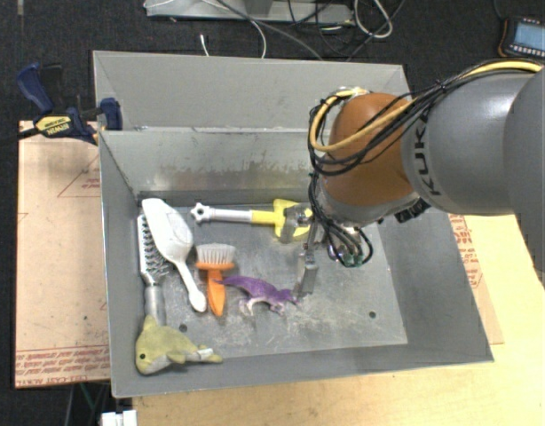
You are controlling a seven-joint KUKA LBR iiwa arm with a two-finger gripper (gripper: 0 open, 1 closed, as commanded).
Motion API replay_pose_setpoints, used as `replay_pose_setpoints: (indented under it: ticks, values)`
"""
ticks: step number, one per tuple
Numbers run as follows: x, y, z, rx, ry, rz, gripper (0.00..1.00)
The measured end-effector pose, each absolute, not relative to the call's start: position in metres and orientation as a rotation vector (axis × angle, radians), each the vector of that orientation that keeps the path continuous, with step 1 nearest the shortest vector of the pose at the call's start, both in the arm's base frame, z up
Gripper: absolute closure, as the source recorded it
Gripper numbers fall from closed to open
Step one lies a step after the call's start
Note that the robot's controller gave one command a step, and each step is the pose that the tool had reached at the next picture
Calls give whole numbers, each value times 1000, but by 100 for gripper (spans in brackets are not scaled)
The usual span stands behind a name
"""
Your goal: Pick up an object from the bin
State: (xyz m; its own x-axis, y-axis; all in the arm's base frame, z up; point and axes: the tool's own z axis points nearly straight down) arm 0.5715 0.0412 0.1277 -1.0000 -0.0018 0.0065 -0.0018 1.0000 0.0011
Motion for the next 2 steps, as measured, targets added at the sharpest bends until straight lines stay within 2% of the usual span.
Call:
replay_pose_setpoints:
  ticks: [1,2]
  values:
    - [573,41,132,0,-3143,-2,0]
    - [544,72,70,70,-3137,-5,0]
